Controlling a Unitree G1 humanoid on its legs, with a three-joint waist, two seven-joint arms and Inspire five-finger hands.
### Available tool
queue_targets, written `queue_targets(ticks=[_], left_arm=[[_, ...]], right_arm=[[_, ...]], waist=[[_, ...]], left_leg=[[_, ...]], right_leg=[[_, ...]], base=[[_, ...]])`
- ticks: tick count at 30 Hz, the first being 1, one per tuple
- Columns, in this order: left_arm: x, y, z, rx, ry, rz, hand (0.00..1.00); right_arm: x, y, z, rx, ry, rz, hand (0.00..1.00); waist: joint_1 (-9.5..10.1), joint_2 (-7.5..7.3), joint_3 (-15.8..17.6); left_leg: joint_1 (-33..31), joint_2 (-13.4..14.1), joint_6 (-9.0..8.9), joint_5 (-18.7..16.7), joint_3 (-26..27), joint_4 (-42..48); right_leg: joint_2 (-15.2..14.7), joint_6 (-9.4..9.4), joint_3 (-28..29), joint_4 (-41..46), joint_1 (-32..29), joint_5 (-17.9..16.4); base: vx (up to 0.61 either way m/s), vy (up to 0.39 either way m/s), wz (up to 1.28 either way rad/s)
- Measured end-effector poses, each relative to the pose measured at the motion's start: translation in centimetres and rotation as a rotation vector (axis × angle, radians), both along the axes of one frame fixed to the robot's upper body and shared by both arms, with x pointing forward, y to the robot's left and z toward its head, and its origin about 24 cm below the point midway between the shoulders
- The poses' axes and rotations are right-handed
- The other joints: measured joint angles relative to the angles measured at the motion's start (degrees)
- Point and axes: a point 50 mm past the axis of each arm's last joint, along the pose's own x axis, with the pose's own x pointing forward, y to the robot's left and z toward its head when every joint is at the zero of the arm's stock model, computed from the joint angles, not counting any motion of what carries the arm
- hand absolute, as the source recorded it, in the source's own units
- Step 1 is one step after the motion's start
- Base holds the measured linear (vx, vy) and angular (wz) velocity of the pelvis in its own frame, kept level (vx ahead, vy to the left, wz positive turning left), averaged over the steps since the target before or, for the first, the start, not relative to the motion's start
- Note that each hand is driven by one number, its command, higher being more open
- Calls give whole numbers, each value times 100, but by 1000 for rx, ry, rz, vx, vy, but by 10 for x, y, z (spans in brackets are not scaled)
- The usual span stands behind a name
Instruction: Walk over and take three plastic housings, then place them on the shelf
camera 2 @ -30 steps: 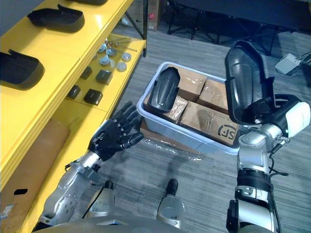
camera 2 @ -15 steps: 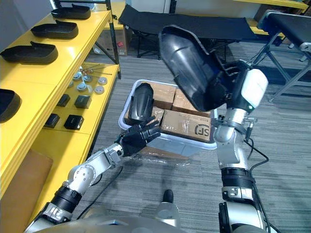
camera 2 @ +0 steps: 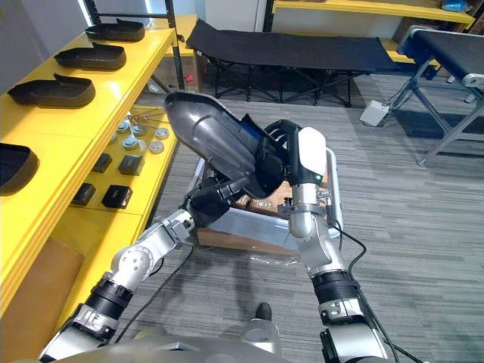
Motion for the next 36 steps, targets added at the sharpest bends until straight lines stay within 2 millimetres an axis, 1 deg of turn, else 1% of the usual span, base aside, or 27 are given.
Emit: queue_targets(ticks=[1,3,6,9,14,15,16,19,21,22,27,32,34,36], left_arm=[[-1,-2,-2,5,9,-7,100],[-1,-1,-6,17,22,-4,100],[-2,-1,-8,27,28,-7,100],[-3,-4,-10,50,32,-7,100],[-2,-3,-12,153,23,72,100],[-2,-4,-12,175,19,91,100],[-2,-5,-12,188,18,102,100],[-5,0,-17,230,30,162,100],[-10,5,-22,254,39,200,100],[-11,7,-24,251,44,211,0],[-14,21,-31,202,102,351,0],[-12,33,-26,155,101,463,0],[-14,37,-30,98,168,509,0],[-14,41,-31,75,195,531,0]], right_arm=[[0,4,-7,3,27,10,0],[0,7,-13,18,50,12,0],[0,10,-18,26,74,19,0],[-1,18,-21,17,86,48,0],[-5,32,-28,49,107,102,0],[-7,30,-31,63,112,88,0],[-8,29,-32,74,115,83,0],[-12,32,-36,126,113,82,0],[-18,34,-40,150,101,92,0],[-19,35,-41,153,100,93,0],[-28,43,-49,192,106,109,0],[-42,50,-61,212,144,132,0],[-48,59,-60,240,127,167,0],[-51,66,-55,241,100,202,0]], waist=[[36,14,-45],[70,33,-90],[131,40,-103],[136,41,-118],[186,37,-167],[262,37,-168],[283,34,-170],[300,15,-182],[314,-17,-203],[310,-28,-209],[326,-83,-241],[415,-88,-242],[410,-89,-241],[406,-113,-232]], left_leg=[[-15,0,3,3,-17,-2],[-16,-1,4,3,-20,-4],[-23,-8,6,5,-40,-4],[-25,-13,9,9,-118,-4],[-41,-17,16,16,-151,-15],[-40,-18,16,16,-151,-17],[-40,-18,16,16,-152,-18],[-41,-18,17,16,-156,-27],[-40,-18,17,16,-158,-45],[-40,-18,17,16,-158,-47],[-40,-16,16,12,-158,-44],[-41,-15,14,6,-162,-31],[-60,-15,10,-14,-171,-3],[-62,-15,10,-15,-172,-1]], right_leg=[[-1,0,-18,-10,2,0],[-1,0,-21,-13,4,0],[-7,0,-35,-14,12,0],[-11,0,-119,-43,84,-1],[-10,0,-167,-93,117,0],[-10,0,-167,-94,117,-1],[-10,0,-169,-94,117,-1],[-10,1,-176,-98,117,-1],[-9,1,-183,-105,117,-3],[-9,1,-182,-108,117,-3],[-7,-3,-181,-111,118,-10],[-7,-5,-179,-112,121,-13],[-5,-5,-181,-117,121,-14],[-5,-5,-181,-117,121,-14]], base=[[-16,6,7],[-6,4,2],[-3,3,2],[-7,7,12],[-3,3,4],[0,0,0],[0,0,0],[0,0,0],[0,0,0],[0,0,0],[0,0,0],[0,0,0],[0,0,0],[0,0,0]])
